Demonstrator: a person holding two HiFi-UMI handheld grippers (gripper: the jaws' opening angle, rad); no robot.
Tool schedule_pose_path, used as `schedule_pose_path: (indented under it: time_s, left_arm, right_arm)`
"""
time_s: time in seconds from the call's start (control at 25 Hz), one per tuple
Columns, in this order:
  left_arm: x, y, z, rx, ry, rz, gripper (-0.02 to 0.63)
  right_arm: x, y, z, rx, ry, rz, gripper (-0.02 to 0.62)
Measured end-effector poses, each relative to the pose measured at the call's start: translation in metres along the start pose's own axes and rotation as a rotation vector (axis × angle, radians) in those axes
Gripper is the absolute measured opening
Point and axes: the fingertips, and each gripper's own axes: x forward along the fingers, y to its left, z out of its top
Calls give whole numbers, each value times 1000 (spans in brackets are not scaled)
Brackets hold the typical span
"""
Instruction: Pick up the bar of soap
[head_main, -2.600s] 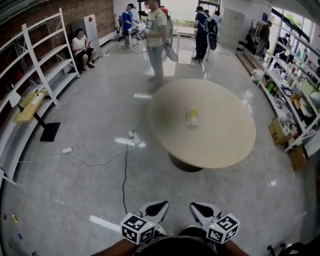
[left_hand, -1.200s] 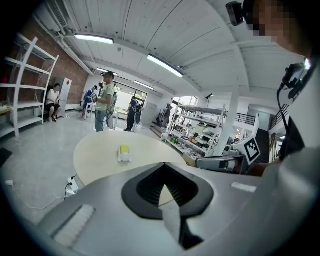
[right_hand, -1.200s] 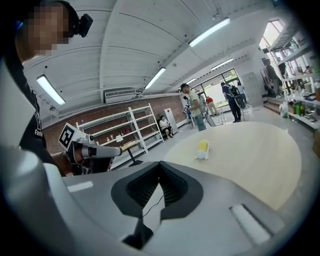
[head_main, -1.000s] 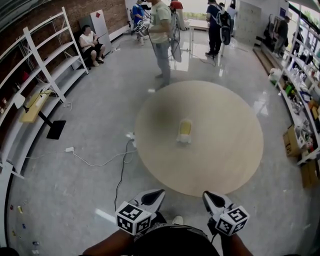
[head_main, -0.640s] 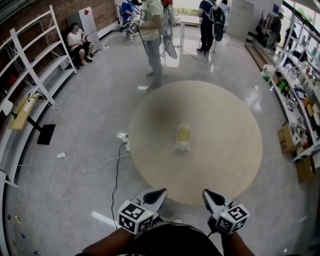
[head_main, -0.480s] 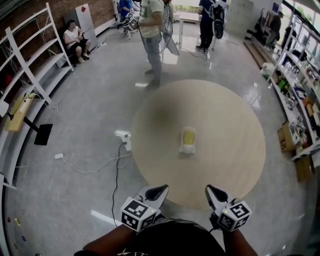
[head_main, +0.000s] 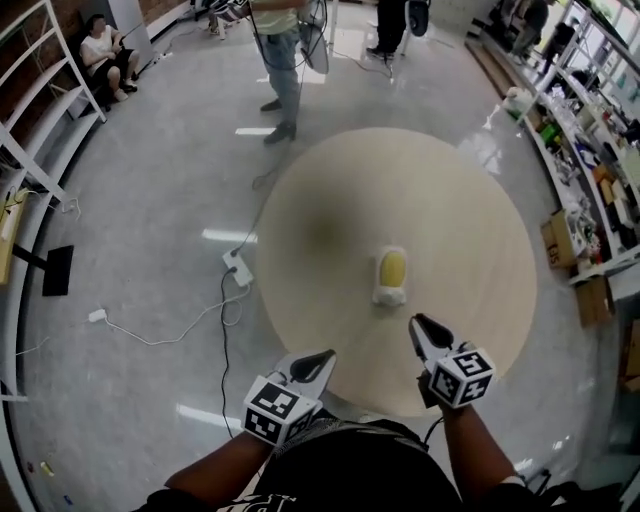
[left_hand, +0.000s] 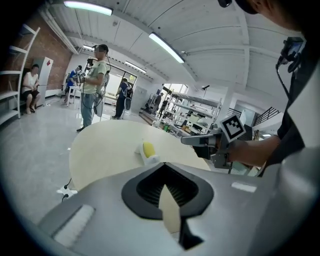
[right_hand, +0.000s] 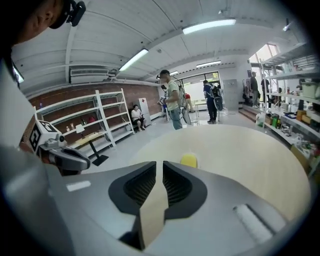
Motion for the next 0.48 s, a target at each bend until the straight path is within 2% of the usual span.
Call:
schedule_pose_path:
  time_s: [0.2, 0.32, 0.48]
  left_arm:
    - [13, 36, 10, 7, 30, -29, 8]
    - [18, 49, 12, -10, 43, -29, 8]
    - [21, 60, 11, -54, 50, -24, 8]
  right_arm:
    - [63, -41, -8, 27, 72, -110, 77]
    - [90, -54, -12, 25, 105, -134, 140]
    - [125, -72, -15, 17, 150, -195, 187]
